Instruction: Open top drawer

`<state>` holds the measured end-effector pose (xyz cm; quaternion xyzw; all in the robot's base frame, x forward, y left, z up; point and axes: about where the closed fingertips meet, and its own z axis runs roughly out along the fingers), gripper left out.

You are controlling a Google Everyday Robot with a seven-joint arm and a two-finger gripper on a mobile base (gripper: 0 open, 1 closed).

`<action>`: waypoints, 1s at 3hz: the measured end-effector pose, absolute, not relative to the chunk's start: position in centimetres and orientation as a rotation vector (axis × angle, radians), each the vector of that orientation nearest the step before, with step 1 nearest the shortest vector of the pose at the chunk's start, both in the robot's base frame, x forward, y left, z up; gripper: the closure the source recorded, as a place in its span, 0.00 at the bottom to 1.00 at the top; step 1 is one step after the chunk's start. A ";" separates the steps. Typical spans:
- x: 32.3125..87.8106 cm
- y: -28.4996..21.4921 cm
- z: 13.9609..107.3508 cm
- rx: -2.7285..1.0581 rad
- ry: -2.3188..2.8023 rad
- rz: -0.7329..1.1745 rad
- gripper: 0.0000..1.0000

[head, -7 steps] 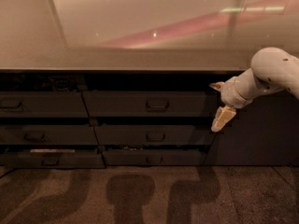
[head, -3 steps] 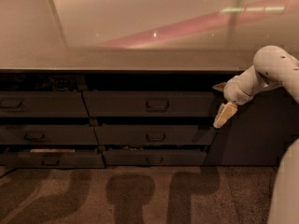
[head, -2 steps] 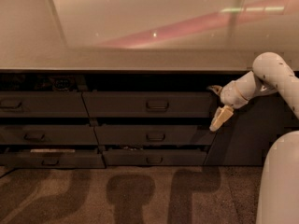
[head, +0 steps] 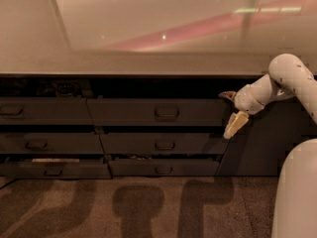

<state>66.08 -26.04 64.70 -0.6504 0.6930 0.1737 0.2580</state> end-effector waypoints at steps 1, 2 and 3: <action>66.1 -26.0 65.1 -1.763 1.879 0.471 0.00; 66.1 -26.0 65.1 -1.763 1.879 0.471 0.19; 66.1 -26.0 65.1 -1.763 1.879 0.471 0.42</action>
Offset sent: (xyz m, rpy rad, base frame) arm 0.0000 0.0000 0.0034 0.0000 0.0000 0.0000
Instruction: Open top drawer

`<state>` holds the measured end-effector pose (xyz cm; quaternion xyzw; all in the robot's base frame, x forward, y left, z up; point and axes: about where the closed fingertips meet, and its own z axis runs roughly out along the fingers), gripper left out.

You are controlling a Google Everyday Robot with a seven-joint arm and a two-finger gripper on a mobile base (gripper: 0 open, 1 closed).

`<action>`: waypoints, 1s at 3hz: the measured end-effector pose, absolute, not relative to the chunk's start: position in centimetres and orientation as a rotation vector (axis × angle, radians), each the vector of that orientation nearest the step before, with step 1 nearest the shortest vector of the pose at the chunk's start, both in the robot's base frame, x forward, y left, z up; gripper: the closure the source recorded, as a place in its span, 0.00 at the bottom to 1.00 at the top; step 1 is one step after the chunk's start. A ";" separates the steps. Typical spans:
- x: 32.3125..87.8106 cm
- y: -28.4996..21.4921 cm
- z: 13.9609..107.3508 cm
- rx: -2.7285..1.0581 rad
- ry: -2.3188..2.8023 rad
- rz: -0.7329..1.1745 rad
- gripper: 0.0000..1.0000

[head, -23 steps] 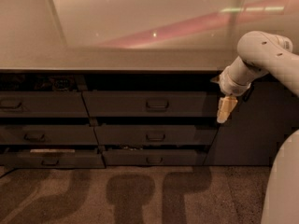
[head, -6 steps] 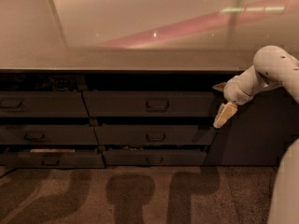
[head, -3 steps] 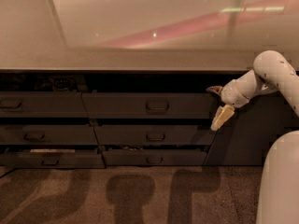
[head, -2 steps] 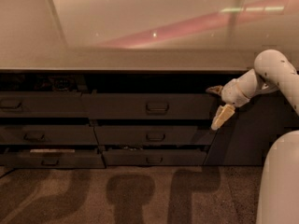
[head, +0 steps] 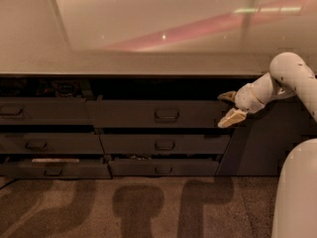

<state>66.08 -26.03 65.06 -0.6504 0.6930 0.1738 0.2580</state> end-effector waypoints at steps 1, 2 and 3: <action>66.1 -26.0 65.1 -1.764 1.879 0.471 0.65; 66.1 -26.0 65.1 -1.764 1.879 0.471 0.88; 66.1 -26.0 65.0 -1.764 1.879 0.471 1.00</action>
Offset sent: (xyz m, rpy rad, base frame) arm 0.0000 0.0000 0.0000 0.0000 0.0000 0.0000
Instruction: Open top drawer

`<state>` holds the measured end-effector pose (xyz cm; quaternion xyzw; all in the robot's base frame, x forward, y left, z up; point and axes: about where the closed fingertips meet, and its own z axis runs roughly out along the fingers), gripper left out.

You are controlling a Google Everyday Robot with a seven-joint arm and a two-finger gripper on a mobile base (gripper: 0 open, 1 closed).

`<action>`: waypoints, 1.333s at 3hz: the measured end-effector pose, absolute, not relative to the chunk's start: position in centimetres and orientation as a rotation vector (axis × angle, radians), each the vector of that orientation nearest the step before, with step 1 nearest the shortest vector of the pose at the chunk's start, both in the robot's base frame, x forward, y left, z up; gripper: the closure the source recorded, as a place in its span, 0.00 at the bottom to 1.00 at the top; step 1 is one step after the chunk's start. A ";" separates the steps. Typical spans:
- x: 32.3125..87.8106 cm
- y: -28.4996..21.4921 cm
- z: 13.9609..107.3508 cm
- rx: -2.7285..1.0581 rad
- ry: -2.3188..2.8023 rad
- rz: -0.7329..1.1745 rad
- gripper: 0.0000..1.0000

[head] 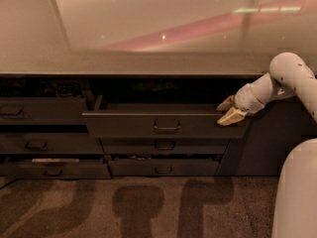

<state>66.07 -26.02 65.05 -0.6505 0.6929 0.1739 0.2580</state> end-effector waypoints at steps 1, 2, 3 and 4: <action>66.0 -25.9 65.2 -1.766 1.877 0.472 1.00; 65.5 -25.9 65.1 -1.769 1.864 0.474 1.00; 64.9 -25.8 65.0 -1.778 1.854 0.477 1.00; 64.9 -25.8 65.1 -1.778 1.854 0.477 1.00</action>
Offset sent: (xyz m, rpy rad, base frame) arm -0.0947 0.0087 -0.0392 0.0865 -0.1073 0.1239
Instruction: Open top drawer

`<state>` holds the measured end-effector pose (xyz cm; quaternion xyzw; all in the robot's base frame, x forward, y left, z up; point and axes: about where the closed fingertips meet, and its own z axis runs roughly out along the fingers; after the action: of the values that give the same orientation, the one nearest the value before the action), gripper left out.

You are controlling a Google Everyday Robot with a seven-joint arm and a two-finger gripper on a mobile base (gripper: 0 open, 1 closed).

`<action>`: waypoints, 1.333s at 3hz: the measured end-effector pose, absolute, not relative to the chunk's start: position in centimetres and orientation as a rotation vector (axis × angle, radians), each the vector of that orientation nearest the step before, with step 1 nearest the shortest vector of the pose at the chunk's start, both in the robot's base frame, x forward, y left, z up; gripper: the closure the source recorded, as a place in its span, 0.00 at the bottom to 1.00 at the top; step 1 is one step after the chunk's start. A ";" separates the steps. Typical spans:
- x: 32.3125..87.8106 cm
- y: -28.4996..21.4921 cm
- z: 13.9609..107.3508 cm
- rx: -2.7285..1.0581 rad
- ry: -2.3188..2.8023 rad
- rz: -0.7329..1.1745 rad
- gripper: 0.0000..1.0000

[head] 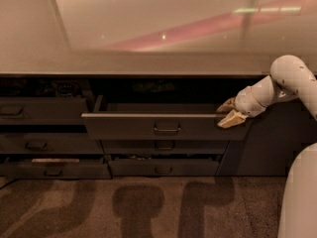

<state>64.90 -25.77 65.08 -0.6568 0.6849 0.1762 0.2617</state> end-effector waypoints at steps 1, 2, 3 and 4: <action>64.4 -25.7 64.9 -1.785 1.848 0.482 1.00; 64.2 -25.6 64.9 -1.787 1.846 0.483 1.00; 63.9 -25.6 64.9 -1.791 1.842 0.486 1.00; 63.5 -25.5 64.8 -1.795 1.837 0.489 1.00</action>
Offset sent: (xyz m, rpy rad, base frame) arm -0.2034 0.0307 -0.1498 0.0619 0.0323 0.2601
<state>63.53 -25.52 64.82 -0.6630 0.6782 0.1804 0.2605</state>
